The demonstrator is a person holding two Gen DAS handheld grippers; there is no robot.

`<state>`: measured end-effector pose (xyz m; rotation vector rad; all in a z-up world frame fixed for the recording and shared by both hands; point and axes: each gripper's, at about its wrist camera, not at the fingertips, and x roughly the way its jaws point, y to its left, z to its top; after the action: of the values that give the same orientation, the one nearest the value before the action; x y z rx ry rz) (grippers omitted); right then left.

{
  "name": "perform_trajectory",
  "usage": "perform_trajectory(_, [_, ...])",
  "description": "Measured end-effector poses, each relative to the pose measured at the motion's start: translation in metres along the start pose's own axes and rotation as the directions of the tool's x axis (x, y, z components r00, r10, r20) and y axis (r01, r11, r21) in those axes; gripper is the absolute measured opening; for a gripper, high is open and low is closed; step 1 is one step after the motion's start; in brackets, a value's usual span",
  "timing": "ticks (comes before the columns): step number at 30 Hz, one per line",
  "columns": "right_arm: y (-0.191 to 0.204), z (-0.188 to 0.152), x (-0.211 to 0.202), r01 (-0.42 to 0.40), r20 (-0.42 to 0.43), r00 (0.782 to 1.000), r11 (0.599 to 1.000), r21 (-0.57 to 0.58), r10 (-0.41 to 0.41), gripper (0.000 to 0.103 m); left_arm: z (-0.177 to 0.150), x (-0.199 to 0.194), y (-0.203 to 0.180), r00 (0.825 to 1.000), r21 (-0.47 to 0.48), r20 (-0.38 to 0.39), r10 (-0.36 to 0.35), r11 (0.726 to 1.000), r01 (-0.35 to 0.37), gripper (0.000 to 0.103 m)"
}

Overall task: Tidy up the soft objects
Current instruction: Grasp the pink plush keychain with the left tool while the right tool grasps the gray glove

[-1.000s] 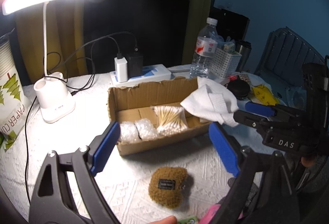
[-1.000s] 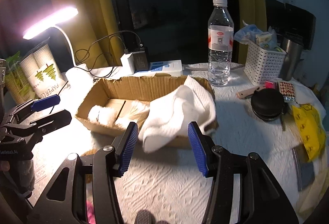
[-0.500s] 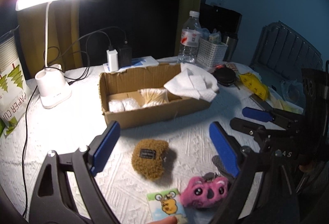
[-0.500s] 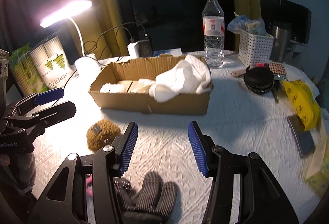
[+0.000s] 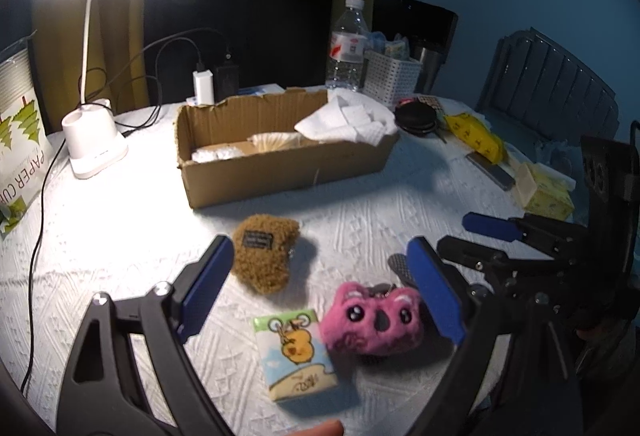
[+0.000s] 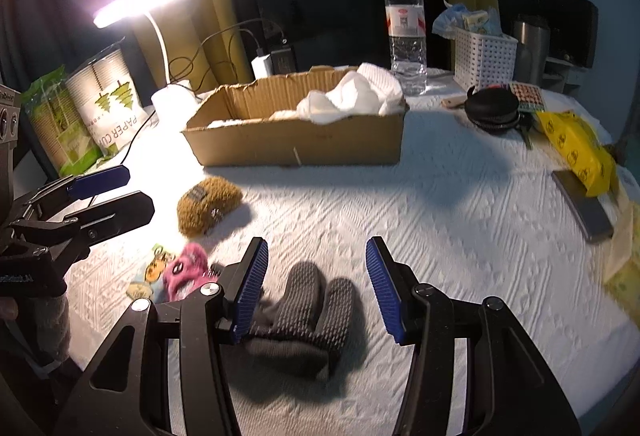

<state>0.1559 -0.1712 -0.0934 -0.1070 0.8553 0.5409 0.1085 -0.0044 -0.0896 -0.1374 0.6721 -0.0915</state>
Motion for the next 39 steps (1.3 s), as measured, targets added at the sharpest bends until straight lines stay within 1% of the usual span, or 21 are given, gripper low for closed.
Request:
perform_trajectory(1, [0.001, -0.002, 0.0, -0.002, -0.003, 1.0, 1.0, -0.001, 0.002, 0.058, -0.002, 0.0, -0.001, 1.0, 0.002, -0.004, -0.001, 1.0, 0.001, 0.09])
perform_trajectory(2, [0.002, -0.004, 0.0, -0.005, -0.006, 1.0, 1.0, -0.001, 0.005, 0.064, -0.005, 0.0, -0.002, 1.0, 0.003, -0.008, -0.001, 1.0, 0.001, 0.09])
perform_trajectory(3, [0.003, -0.007, 0.001, -0.012, -0.011, 1.0, 1.0, 0.0, 0.012, 0.067, -0.007, 0.0, -0.003, 1.0, 0.004, -0.012, -0.002, 1.0, 0.002, 0.09])
perform_trajectory(8, [0.008, -0.017, 0.003, -0.028, -0.03, 0.999, 1.0, -0.008, 0.028, 0.068, -0.016, 0.002, -0.007, 0.999, 0.008, -0.037, 0.0, 1.0, 0.001, 0.09])
perform_trajectory(13, [0.006, -0.03, 0.014, -0.021, -0.076, 0.997, 1.0, -0.006, 0.021, 0.068, -0.024, 0.006, -0.008, 0.998, 0.006, -0.06, 0.006, 1.0, -0.006, 0.09])
perform_trajectory(19, [0.005, -0.038, 0.02, -0.074, -0.083, 0.994, 0.997, 0.024, 0.076, 0.076, -0.028, 0.014, -0.017, 0.996, 0.024, -0.088, 0.013, 1.0, -0.011, 0.09])
perform_trajectory(21, [0.008, -0.04, 0.023, -0.113, -0.098, 0.989, 0.993, 0.026, 0.115, 0.077, -0.027, 0.017, -0.021, 0.995, 0.036, -0.094, 0.017, 0.999, -0.014, 0.09])
perform_trajectory(22, [0.012, -0.041, 0.025, -0.137, -0.113, 0.984, 0.99, 0.021, 0.139, 0.077, -0.027, 0.017, -0.023, 0.995, 0.04, -0.097, 0.019, 0.999, -0.015, 0.09])
perform_trajectory(23, [0.017, -0.043, 0.028, -0.143, -0.124, 0.982, 0.99, 0.005, 0.143, 0.078, -0.027, 0.018, -0.025, 0.995, 0.044, -0.099, 0.023, 0.999, -0.019, 0.09])
perform_trajectory(24, [0.025, -0.046, 0.027, -0.123, -0.115, 0.986, 0.992, -0.036, 0.118, 0.078, -0.027, 0.019, -0.026, 0.994, 0.046, -0.102, 0.026, 0.999, -0.021, 0.09])
perform_trajectory(25, [0.028, -0.047, 0.027, -0.117, -0.109, 0.988, 0.992, -0.045, 0.111, 0.077, -0.028, 0.02, -0.027, 0.994, 0.048, -0.106, 0.028, 0.999, -0.023, 0.09])
perform_trajectory(26, [0.03, -0.049, 0.027, -0.115, -0.105, 0.988, 0.992, -0.054, 0.109, 0.074, -0.029, 0.022, -0.029, 0.993, 0.051, -0.113, 0.034, 0.998, -0.028, 0.09])
perform_trajectory(27, [0.029, -0.049, 0.026, -0.121, -0.1, 0.988, 0.991, -0.054, 0.115, 0.063, -0.03, 0.023, -0.03, 0.992, 0.054, -0.119, 0.036, 0.998, -0.03, 0.09])
perform_trajectory(28, [0.026, -0.049, 0.025, -0.139, -0.097, 0.986, 0.989, -0.043, 0.134, 0.053, -0.031, 0.024, -0.032, 0.992, 0.058, -0.123, 0.037, 0.998, -0.03, 0.09])
perform_trajectory(29, [0.022, -0.048, 0.023, -0.155, -0.095, 0.984, 0.988, -0.025, 0.152, 0.038, -0.031, 0.025, -0.034, 0.991, 0.065, -0.127, 0.039, 0.997, -0.031, 0.09])
perform_trajectory(32, [0.007, -0.049, 0.017, -0.121, -0.074, 0.99, 0.993, -0.013, 0.12, 0.035, -0.032, 0.028, -0.038, 0.99, 0.081, -0.136, 0.043, 0.996, -0.032, 0.09])
perform_trajectory(36, [-0.014, -0.05, 0.009, -0.097, -0.053, 0.994, 0.995, 0.031, 0.099, 0.035, -0.032, 0.037, -0.046, 0.988, 0.108, -0.146, 0.051, 0.994, -0.035, 0.09])
perform_trajectory(39, [-0.025, -0.05, 0.002, -0.085, -0.034, 0.996, 0.995, 0.046, 0.087, 0.034, -0.032, 0.048, -0.051, 0.983, 0.13, -0.17, 0.066, 0.99, -0.044, 0.09])
